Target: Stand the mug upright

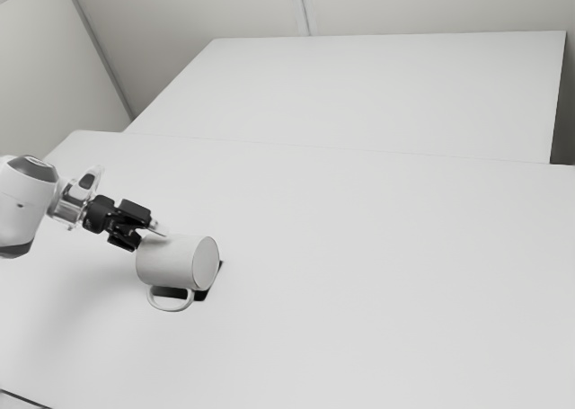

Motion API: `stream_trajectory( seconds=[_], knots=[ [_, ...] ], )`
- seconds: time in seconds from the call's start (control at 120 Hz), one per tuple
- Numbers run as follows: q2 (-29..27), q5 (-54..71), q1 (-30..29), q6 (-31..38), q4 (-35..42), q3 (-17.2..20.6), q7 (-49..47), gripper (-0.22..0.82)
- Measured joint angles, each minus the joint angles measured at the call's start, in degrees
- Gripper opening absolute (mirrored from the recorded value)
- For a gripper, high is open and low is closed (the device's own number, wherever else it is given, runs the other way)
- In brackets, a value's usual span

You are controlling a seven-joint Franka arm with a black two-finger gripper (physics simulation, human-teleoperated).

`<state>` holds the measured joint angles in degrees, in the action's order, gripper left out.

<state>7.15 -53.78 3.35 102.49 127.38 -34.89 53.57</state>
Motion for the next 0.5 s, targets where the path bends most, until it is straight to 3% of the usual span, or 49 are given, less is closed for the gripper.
stream_trajectory(
  seconds=[0.5],
  knots=[
    [-0.8,-3.0,0.1,-2.7,-0.3,0.1,0.9,0.03]
  ],
)
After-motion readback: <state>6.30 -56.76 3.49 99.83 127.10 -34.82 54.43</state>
